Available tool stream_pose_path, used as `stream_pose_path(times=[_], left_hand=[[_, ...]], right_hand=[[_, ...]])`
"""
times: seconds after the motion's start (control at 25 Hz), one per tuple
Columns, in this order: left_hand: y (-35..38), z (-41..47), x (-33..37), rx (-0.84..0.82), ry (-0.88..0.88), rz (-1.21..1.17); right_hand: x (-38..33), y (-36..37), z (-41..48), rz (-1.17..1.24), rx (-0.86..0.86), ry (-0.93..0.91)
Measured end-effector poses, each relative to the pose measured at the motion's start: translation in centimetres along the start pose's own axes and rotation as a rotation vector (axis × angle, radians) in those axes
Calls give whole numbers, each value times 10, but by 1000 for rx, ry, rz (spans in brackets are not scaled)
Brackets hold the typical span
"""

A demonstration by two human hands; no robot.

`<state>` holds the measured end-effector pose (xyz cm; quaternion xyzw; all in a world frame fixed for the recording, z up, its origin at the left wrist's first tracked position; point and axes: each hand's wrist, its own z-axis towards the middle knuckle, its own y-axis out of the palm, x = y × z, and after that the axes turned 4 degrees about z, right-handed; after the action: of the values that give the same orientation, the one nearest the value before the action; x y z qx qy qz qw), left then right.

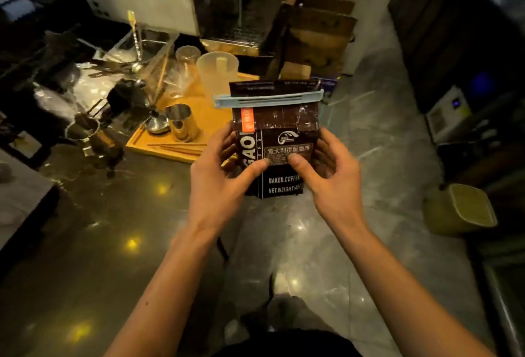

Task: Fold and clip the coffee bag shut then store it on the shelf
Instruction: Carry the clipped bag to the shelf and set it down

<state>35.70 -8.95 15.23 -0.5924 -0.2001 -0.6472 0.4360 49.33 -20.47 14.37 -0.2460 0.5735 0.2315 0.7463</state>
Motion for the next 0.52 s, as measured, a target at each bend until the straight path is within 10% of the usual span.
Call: stream_pose_path(times=[0.52], left_hand=[[223, 63, 58, -371, 141, -33]], right_hand=[[14, -202, 38, -63, 385, -4]])
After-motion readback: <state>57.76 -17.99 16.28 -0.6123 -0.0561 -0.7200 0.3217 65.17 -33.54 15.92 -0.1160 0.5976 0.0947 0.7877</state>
